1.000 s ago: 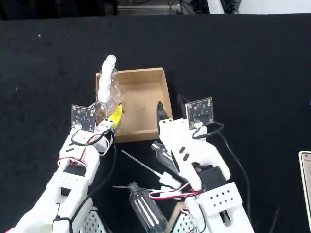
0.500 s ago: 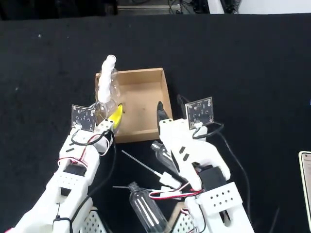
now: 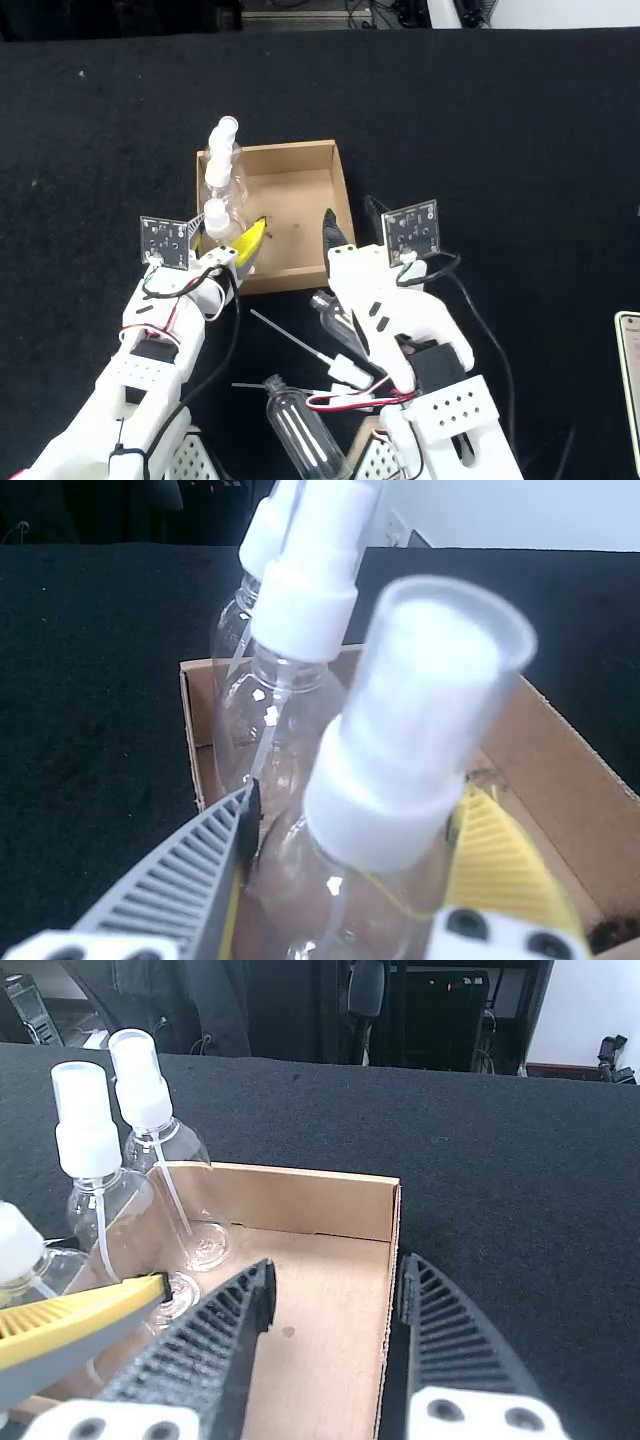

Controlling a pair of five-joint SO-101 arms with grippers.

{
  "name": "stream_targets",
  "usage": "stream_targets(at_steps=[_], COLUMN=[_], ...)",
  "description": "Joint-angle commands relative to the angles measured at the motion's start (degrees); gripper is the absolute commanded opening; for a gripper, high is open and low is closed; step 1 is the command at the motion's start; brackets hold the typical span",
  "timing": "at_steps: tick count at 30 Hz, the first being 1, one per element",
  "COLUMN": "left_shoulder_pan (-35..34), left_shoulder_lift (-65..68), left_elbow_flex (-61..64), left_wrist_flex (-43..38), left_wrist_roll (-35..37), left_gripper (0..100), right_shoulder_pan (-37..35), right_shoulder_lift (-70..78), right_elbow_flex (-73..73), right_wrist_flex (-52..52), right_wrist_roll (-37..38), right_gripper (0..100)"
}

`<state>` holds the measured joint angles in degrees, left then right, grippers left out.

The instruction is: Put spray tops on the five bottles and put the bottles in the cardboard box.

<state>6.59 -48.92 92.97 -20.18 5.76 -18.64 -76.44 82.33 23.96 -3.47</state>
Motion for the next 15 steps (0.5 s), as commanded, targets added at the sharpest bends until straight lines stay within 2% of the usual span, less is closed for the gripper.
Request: stream_targets(at_steps=[1, 10, 12, 15], left_shoulder_pan=[0.0, 0.0, 0.0, 0.0], left_shoulder_lift=[-0.5, -6.0, -10.4, -18.5], left_elbow_flex=[-0.9, -2.2, -3.1, -6.4], left_wrist_flex=[0.3, 1.2, 7.6, 22.2], left_wrist_roll=[0.5, 0.5, -1.0, -1.7], left_gripper=[29, 28, 28, 28], right_shoulder_pan=[0.9, 0.9, 0.9, 0.9], right_shoulder_lift=[-1.9, -1.9, -1.9, -1.9], right_elbow_flex=[-0.9, -0.9, -0.9, -0.9], right_wrist_flex=[-1.5, -1.5, -1.5, -1.5], right_wrist_roll=[0.5, 0.5, 0.5, 0.5], right_gripper=[18.4, 18.4, 18.4, 18.4])
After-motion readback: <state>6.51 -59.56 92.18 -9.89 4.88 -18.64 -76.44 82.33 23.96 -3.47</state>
